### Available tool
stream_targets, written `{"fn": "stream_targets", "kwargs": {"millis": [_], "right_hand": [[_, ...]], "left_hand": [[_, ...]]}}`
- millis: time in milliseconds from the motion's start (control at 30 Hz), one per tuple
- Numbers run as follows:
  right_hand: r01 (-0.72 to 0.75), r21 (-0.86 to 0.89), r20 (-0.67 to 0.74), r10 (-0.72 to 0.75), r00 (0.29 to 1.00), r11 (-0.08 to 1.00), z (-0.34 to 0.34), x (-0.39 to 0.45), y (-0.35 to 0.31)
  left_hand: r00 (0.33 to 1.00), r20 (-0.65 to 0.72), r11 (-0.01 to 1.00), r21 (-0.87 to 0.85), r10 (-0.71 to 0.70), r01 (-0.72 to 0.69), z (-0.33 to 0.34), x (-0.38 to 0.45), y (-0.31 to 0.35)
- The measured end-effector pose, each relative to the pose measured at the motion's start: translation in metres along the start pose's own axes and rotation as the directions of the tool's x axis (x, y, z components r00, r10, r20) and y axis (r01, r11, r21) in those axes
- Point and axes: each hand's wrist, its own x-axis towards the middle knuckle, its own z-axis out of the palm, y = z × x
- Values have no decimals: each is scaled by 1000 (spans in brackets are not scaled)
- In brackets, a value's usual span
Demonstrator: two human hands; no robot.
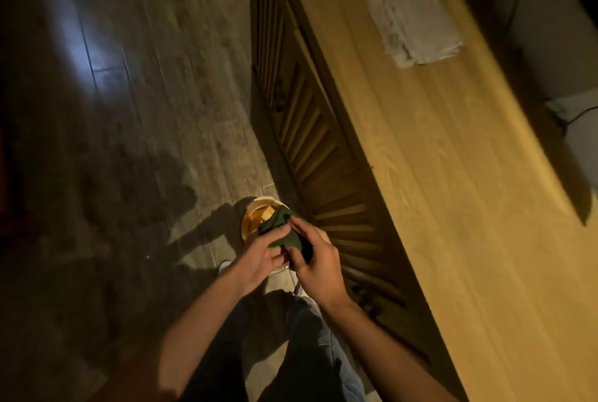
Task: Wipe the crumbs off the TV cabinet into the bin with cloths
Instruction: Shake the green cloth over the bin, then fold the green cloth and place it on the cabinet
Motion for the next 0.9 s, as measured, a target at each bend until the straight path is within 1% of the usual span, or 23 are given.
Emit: {"fn": "stream_targets", "kwargs": {"millis": [100, 133, 200, 233, 267, 300, 333, 367, 400, 467, 533, 600, 633, 667, 700, 800, 900], "right_hand": [[41, 31, -70, -39, 997, 999, -20, -4, -24], [36, 44, -96, -32, 995, 998, -27, -6, -29], [-44, 128, -133, 61, 989, 991, -40, -10, -37], [-117, 222, -127, 147, 981, 968, -47, -11, -41], [-201, 366, -95, 251, 963, 909, -54, -12, -44], [-276, 535, -34, 346, 938, 799, -59, -13, -47], [-337, 674, 55, 410, 910, 657, -63, -14, -48], [-381, 757, 144, 433, 890, 532, -67, -15, -48], [-408, 785, 215, 413, 885, 467, -71, -16, -49], [-421, 799, 286, 344, 894, 430, -74, -20, -52], [-390, 841, 276, 322, 906, 376, -74, -21, -55], [-332, 886, 222, 332, 917, 323, -75, -19, -57], [-301, 898, 189, 338, 922, 320, -76, -17, -58], [-276, 898, 153, 345, 926, 342, -78, -15, -60], [-254, 886, 113, 350, 930, 387, -80, -14, -62], [-201, 799, 4, 330, 944, 566, -87, -9, -70], [-147, 719, -67, 279, 958, 680, -90, -3, -76]], "left_hand": [[999, -22, 1000, 20, 23, -23, 13, -18, 15], [999, -23, 999, 24, 28, -27, 17, -24, 19], [1000, -8, 1000, 16, 26, -26, 23, -34, 26], [1000, 0, 1000, 4, 19, -19, 27, -39, 30], [1000, 10, 1000, -15, 9, -9, 31, -44, 34], [1000, 22, 999, -40, -1, 2, 34, -48, 38], [999, 36, 997, -71, -11, 14, 37, -53, 41], [998, 53, 995, -102, -16, 21, 39, -57, 44], [997, 73, 992, -127, -12, 22, 41, -61, 47], [994, 112, 989, -145, 8, 9, 44, -68, 53], [990, 139, 990, -143, 26, -6, 45, -72, 58], [986, 161, 992, -129, 31, -10, 43, -76, 63], [985, 171, 994, -106, 34, -16, 42, -77, 66], [983, 182, 997, -78, 40, -26, 40, -78, 68], [980, 191, 998, -50, 47, -38, 39, -79, 72], [981, 183, 994, 67, 72, -86, 34, -81, 85], [990, 94, 970, 213, 101, -119, 31, -83, 102]]}}
